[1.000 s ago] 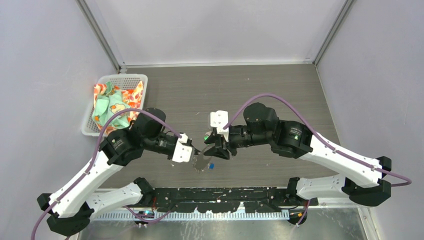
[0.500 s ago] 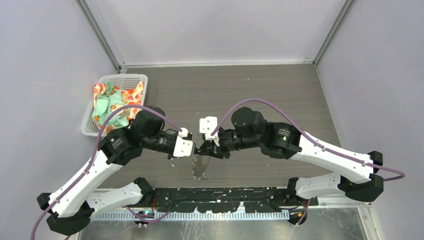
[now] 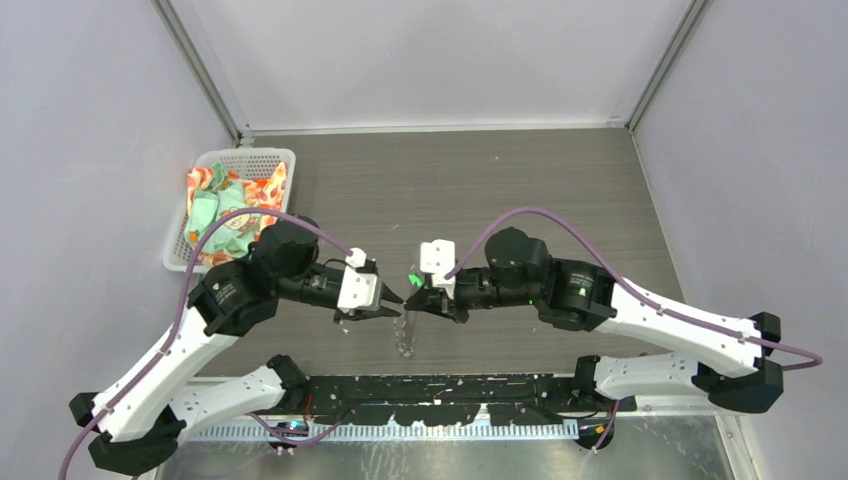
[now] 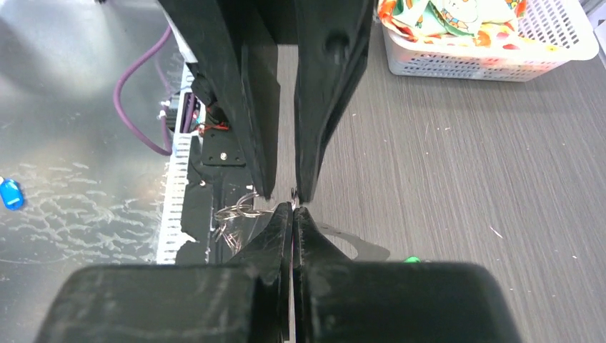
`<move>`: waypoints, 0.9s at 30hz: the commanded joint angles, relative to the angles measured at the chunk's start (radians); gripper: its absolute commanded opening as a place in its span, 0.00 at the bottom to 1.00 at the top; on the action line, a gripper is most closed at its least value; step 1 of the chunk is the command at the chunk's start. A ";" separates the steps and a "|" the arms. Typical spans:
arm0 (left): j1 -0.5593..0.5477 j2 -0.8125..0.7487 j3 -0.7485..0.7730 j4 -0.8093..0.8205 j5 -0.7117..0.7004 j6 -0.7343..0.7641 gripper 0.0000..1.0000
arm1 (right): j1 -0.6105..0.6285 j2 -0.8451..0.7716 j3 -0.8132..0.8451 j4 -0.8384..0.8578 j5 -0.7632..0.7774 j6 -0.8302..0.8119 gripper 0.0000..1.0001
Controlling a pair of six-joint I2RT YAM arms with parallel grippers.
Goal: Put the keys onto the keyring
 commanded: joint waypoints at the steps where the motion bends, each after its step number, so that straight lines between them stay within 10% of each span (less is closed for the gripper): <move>1: -0.008 -0.063 -0.026 0.119 0.054 -0.124 0.24 | 0.001 -0.131 -0.115 0.292 0.030 0.095 0.01; 16: -0.008 -0.110 -0.116 0.356 -0.042 -0.441 0.32 | 0.000 -0.258 -0.329 0.649 0.013 0.281 0.01; 27: -0.007 -0.116 -0.094 0.407 0.018 -0.520 0.19 | 0.002 -0.253 -0.349 0.678 0.001 0.300 0.01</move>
